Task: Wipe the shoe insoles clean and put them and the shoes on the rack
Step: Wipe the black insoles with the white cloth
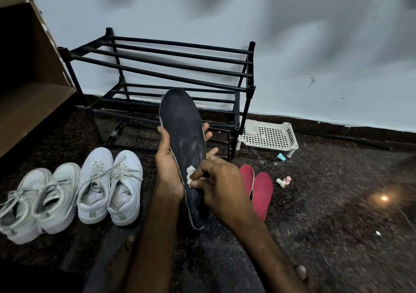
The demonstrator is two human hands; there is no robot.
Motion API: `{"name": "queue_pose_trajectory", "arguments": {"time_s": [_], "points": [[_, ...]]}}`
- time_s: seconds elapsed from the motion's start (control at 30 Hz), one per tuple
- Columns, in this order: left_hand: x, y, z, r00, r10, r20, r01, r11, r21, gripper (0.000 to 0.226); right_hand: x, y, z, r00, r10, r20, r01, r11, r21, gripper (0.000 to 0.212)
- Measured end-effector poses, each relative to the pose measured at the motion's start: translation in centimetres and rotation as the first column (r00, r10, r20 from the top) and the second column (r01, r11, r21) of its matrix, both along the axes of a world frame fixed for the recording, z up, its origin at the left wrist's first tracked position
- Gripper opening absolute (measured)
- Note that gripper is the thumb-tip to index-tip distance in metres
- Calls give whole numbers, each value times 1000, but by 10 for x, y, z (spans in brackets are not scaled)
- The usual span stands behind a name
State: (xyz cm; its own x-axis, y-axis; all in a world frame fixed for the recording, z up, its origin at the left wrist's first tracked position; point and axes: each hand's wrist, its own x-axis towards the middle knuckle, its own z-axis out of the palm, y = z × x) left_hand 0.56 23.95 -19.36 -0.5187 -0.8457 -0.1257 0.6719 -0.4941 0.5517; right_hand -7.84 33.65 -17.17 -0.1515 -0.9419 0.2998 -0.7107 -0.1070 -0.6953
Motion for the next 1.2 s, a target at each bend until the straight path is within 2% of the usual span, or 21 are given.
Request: {"name": "queue_pose_trajectory", "arguments": {"time_s": [0.1,0.23,0.37,0.53,0.6,0.7,0.8,0.97,1.07,1.2], "points": [[-4,9,7,998,-43,-35,42,999,-10,81,-2,-15,10,998,-36,49,42,989,-143,18],[-12,18,8,997,-20,-69,19,1000,-15,71,-12,-40,15,976,-158,-147,134,977,-165,14],[-12,17,12,999,-21,-50,19,999,-43,82,-7,-36,17,935,-297,-193,268,949,-165,8],[-11,17,8,1000,-29,-2,28,997,-77,95,23,-14,19,983,-184,14,184,967,-176,9],[-11,21,10,999,-28,-21,26,997,-72,95,15,-29,23,981,-190,-39,179,965,-194,9],[-11,20,11,998,58,-33,-59,997,-43,80,-1,-51,28,951,-272,-145,243,952,-189,11],[-11,18,14,999,36,-11,-36,995,-94,85,1,-41,27,931,-334,-144,312,937,-156,13],[-13,21,11,995,57,79,-50,995,-88,93,18,-29,27,976,-216,-23,210,966,-152,9],[-17,23,10,997,60,48,-54,993,-108,84,-2,-50,29,962,-263,-66,249,953,-172,10],[-14,15,16,995,94,29,-92,992,-88,91,0,-35,23,939,-326,-106,312,941,-130,12]]}}
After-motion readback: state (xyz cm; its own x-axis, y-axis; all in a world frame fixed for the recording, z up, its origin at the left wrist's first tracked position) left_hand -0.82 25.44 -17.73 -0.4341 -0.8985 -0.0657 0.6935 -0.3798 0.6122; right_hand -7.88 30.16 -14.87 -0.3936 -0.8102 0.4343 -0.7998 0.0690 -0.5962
